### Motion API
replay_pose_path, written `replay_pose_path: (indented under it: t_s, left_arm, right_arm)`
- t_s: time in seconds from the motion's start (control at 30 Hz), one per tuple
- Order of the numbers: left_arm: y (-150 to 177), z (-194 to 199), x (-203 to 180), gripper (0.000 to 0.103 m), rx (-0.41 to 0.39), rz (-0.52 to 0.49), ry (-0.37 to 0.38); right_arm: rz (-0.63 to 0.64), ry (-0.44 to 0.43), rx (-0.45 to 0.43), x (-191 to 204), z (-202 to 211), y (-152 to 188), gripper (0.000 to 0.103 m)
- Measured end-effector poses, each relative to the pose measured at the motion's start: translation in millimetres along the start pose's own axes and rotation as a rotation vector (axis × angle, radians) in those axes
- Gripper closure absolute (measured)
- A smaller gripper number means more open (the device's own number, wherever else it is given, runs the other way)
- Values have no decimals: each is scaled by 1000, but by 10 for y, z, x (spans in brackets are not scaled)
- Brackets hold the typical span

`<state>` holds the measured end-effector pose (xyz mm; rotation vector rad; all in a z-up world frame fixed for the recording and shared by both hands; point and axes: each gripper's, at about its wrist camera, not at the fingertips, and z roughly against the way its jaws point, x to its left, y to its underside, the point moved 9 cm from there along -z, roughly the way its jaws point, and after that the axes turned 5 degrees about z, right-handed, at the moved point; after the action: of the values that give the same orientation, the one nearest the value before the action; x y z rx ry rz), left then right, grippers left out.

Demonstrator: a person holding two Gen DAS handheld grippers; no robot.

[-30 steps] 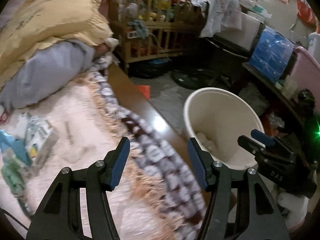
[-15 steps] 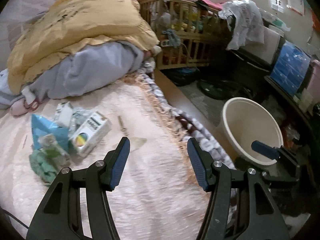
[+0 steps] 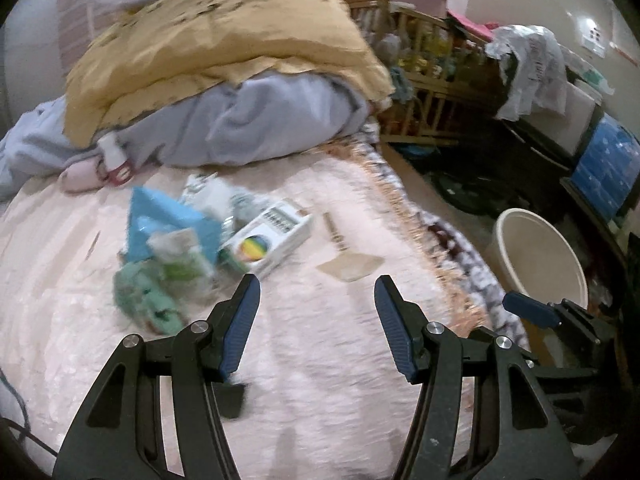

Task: Collect trash
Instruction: 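Return both tools to the bed toward the green cloth and dark packet, then grasp the dark green packet with the right tool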

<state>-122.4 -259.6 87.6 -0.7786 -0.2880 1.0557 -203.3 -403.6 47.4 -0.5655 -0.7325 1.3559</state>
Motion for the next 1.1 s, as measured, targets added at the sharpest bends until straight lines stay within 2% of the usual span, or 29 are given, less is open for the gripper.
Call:
replay_pose_path:
  t_s: [0.13, 0.3, 0.5, 0.7, 0.87, 0.9, 0.93, 1.0, 1.03, 1.1]
  left_arm:
    - [73, 11, 415, 45, 17, 42, -43]
    - [172, 16, 1061, 45, 46, 127, -109]
    - [226, 2, 1726, 45, 65, 256, -160]
    - [254, -82, 1989, 45, 77, 317, -167]
    - [274, -237, 2050, 45, 97, 347, -135]
    - [271, -280, 2039, 45, 101, 355, -125]
    - [267, -330, 2024, 45, 102, 367, -107]
    - [256, -426, 1999, 45, 105, 383, -82]
    - [258, -507, 1975, 45, 115, 388, -75]
    - [255, -614, 1948, 45, 129, 401, -60]
  right_arm:
    - [39, -66, 44, 264, -157, 32, 35]
    - [106, -213, 138, 698, -430, 85, 35]
    - [263, -357, 225, 1336, -768, 80, 35]
    - [382, -413, 277, 1804, -1106, 17, 35]
    - [526, -406, 329, 2132, -1355, 77, 36]
    - [546, -388, 341, 2150, -1402, 116, 47]
    - [558, -371, 349, 2148, -1451, 142, 67]
    - [548, -365, 370, 2089, -1511, 209, 72]
    - [525, -370, 366, 2060, -1507, 201, 79]
    - [458, -378, 349, 1908, -1444, 167, 80]
